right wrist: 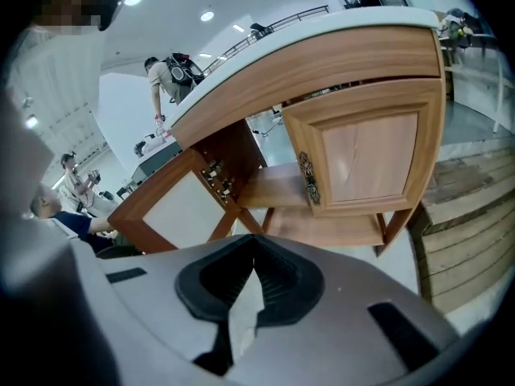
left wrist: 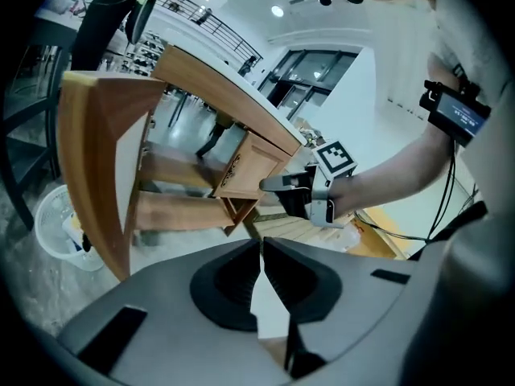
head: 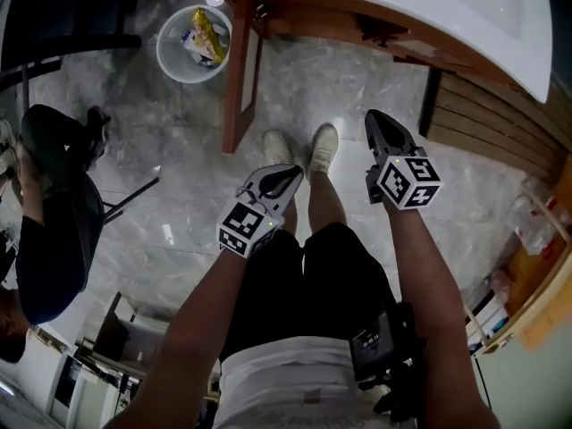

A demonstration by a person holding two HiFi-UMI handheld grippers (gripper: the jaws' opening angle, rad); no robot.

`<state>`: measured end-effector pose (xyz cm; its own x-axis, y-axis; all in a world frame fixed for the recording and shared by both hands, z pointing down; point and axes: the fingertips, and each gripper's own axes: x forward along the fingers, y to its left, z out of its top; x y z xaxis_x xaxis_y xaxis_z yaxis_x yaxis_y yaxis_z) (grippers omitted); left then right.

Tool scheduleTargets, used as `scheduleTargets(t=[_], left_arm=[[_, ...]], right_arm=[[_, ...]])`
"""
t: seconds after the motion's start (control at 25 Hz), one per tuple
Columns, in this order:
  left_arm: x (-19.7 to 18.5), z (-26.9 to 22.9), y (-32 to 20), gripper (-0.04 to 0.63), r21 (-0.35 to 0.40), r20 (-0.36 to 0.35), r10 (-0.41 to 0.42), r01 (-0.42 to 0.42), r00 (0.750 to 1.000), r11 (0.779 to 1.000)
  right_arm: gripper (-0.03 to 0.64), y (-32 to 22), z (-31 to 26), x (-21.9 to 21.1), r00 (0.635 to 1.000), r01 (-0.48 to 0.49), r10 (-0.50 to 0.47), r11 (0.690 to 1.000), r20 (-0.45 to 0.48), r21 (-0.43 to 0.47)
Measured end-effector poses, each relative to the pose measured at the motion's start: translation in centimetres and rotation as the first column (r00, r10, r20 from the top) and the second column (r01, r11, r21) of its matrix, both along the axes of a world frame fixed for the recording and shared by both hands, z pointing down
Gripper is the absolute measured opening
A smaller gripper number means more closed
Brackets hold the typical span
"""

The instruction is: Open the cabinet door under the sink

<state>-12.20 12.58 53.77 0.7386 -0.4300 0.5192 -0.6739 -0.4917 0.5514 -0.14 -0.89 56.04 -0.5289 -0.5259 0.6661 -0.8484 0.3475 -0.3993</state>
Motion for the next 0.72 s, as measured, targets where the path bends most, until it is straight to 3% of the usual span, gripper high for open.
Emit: scheduleTargets(t=[0.2,0.4,0.72], left_arm=[[2.0,-0.3,-1.4,0.015,0.013,-0.017,-0.03,0.03,0.999,0.999],[3.0,-0.4,-2.7,0.009,0.028,-0.024,-0.05,0.051,0.998,0.998],[3.2,0.3,-3.8,0.009,0.005,-0.024,-0.184,0.184,0.983,0.983]], right_arm=[[0.014,-2.8,1.5,1.2,1.0,0.004,-0.004,1.0,-0.005,-0.021],[0.014,-6.8,3.7,3.3,0.998,-0.057,0.056,0.997,-0.01,-0.049],[0.017,-11.9,6.4,3.7,0.997,-0.03,0.024,0.996,-0.068,-0.088]])
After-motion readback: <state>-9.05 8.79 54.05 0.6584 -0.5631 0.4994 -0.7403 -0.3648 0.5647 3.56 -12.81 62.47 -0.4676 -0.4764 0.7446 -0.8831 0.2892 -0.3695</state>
